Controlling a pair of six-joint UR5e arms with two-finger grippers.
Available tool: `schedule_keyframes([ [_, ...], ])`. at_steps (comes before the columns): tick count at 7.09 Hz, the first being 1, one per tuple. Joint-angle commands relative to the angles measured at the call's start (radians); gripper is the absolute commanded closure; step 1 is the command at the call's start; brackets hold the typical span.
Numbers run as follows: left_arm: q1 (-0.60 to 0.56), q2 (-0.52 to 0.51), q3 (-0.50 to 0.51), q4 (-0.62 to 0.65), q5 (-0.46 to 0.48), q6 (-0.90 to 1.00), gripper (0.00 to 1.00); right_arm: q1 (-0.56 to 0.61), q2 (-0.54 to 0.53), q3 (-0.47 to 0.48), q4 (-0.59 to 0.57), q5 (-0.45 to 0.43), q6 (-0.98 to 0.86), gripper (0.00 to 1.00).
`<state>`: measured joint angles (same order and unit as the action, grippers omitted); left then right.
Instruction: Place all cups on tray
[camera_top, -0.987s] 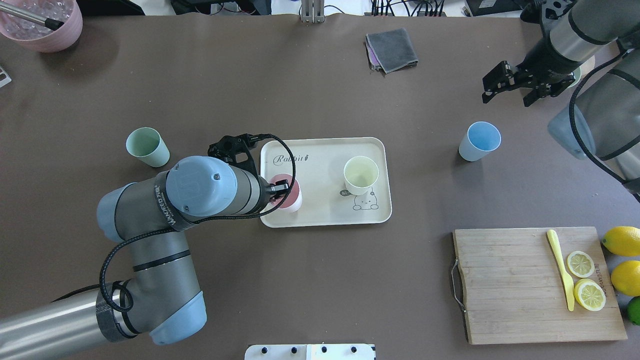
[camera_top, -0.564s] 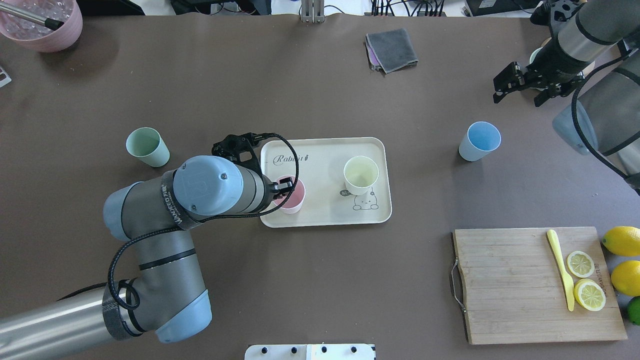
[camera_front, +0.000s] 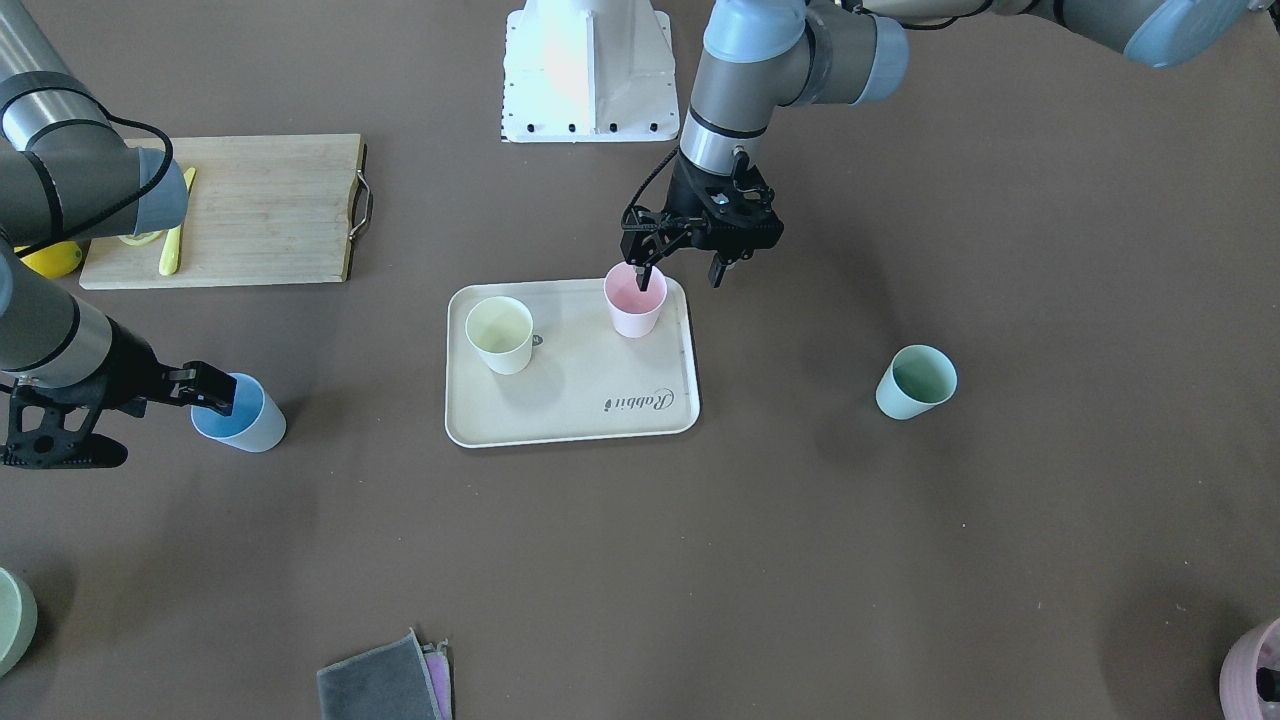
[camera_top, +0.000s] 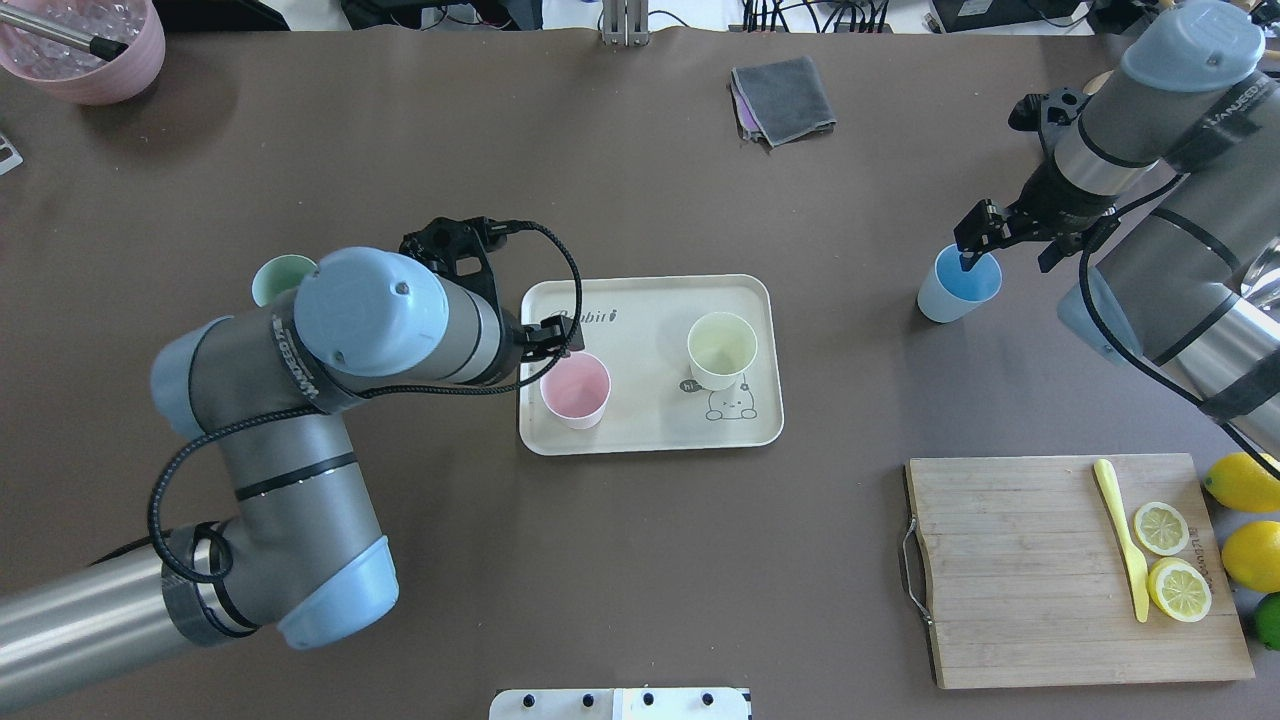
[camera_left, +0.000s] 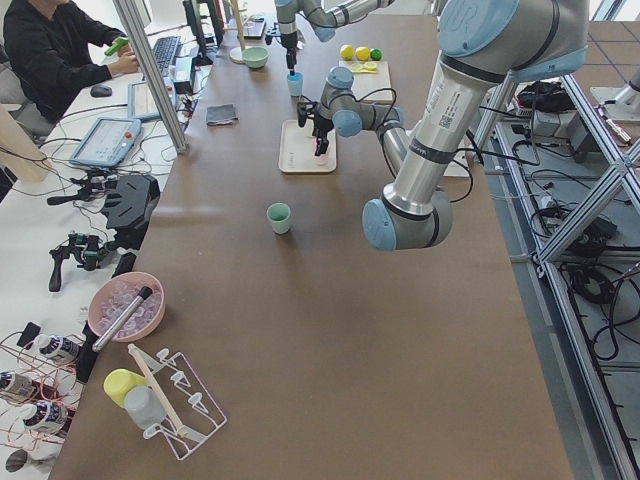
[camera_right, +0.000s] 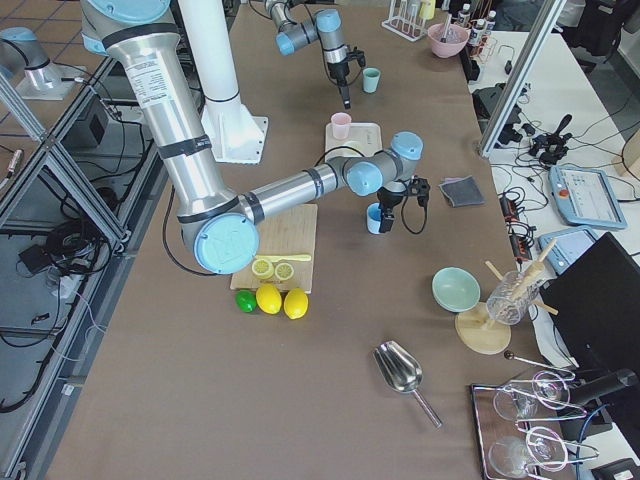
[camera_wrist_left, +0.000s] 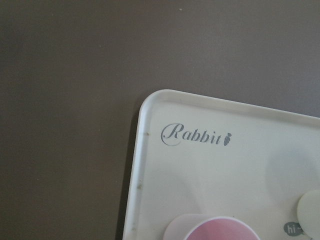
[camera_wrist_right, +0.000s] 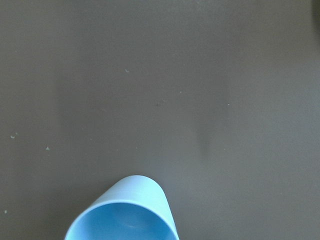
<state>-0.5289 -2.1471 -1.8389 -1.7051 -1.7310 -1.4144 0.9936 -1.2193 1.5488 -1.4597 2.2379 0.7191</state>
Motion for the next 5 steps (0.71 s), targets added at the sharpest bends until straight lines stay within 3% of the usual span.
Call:
schedule_keyframes([
  [1,-0.158,0.006,-0.092,0.135,-0.149,0.136,0.04,-0.036,-0.016,-0.064,0.111,-0.035,0.02,0.81],
  [2,-0.242,0.022,-0.1,0.153,-0.212,0.238,0.04,-0.046,-0.006,-0.053,0.125,-0.041,0.022,1.0],
  [5,-0.434,0.113,-0.054,0.148,-0.341,0.565,0.04,0.0,0.004,0.019,0.114,0.03,0.022,1.0],
])
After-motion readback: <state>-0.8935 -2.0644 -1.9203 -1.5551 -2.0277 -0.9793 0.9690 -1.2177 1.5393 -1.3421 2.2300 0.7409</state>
